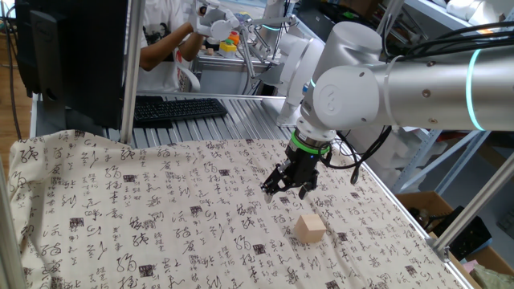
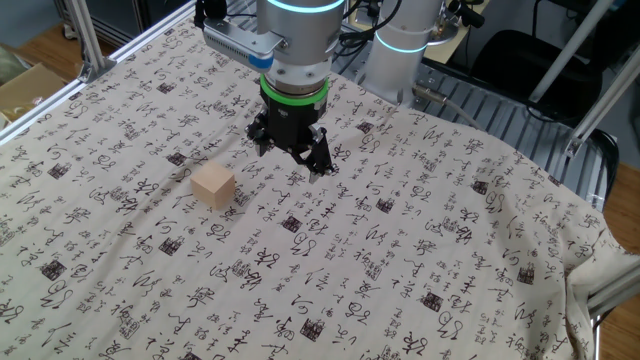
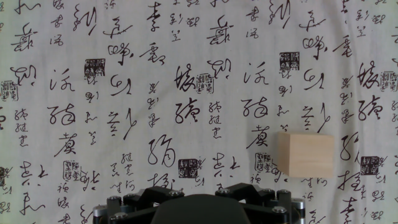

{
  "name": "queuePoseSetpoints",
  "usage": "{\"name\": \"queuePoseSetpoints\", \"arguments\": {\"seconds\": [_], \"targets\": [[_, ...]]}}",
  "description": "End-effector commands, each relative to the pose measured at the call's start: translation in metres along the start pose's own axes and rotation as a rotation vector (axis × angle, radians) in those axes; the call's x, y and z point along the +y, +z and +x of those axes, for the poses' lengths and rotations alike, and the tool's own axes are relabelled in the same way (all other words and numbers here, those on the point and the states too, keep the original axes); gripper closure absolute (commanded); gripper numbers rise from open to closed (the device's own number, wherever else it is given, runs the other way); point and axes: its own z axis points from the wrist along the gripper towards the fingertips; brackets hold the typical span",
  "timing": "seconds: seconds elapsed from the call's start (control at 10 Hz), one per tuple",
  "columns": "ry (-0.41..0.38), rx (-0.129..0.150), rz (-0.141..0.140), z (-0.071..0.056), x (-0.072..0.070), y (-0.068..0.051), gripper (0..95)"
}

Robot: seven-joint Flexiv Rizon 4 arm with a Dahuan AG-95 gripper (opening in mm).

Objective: Pick up the small block on the left and move it to the right

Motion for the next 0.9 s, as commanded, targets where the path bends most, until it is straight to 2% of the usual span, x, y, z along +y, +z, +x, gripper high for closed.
{"name": "queuePoseSetpoints", "arguments": {"seconds": [0.1,0.2,0.5,0.9], "targets": [[0.329,0.024,-0.119,0.0001,0.0001,0.0001,95.0],[0.347,0.031,-0.165,0.0001,0.0002,0.0003,95.0],[0.339,0.032,-0.160,0.0000,0.0003,0.0004,95.0],[0.333,0.037,-0.139,-0.0002,0.0005,0.0006,95.0]]}}
